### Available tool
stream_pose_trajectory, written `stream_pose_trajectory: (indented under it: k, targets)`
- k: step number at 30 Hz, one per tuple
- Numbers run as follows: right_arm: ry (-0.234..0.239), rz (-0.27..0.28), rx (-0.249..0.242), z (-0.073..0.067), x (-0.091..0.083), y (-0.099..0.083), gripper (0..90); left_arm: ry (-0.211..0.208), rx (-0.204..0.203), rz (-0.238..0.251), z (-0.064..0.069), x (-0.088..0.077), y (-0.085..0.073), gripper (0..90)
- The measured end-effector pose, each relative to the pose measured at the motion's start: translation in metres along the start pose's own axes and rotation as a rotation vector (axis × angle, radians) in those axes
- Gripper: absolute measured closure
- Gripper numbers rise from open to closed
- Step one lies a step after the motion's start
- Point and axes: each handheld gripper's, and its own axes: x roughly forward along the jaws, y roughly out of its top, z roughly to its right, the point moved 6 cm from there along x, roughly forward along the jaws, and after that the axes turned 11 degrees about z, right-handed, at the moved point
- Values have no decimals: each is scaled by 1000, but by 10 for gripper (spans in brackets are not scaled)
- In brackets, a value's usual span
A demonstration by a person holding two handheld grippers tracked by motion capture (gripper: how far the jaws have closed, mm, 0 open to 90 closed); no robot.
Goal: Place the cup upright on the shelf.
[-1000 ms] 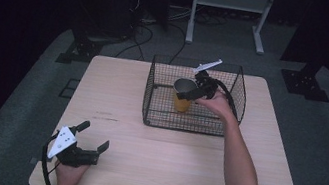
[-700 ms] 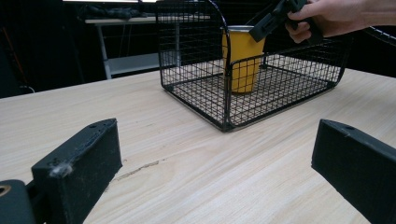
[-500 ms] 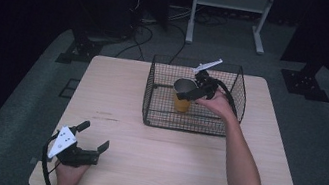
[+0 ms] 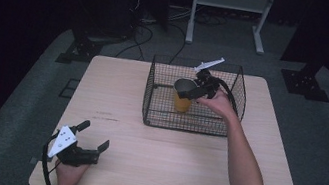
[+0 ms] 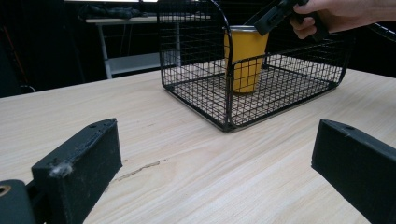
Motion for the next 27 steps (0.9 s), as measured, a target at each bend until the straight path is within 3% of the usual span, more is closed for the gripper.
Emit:
stream_pose_trajectory:
  k: [10, 17, 27]
  targets:
    - [-3, 51, 2, -1, -15, 9, 0, -1, 3, -1, 0, 1, 0, 8]
    - [-5, 105, 5, -3, -35, 20, 0, -1, 5, -4, 0, 1, 0, 8]
    - [8, 170, -6, -18, -65, 29, 0, -12, 8, -3, 2, 0, 0, 8]
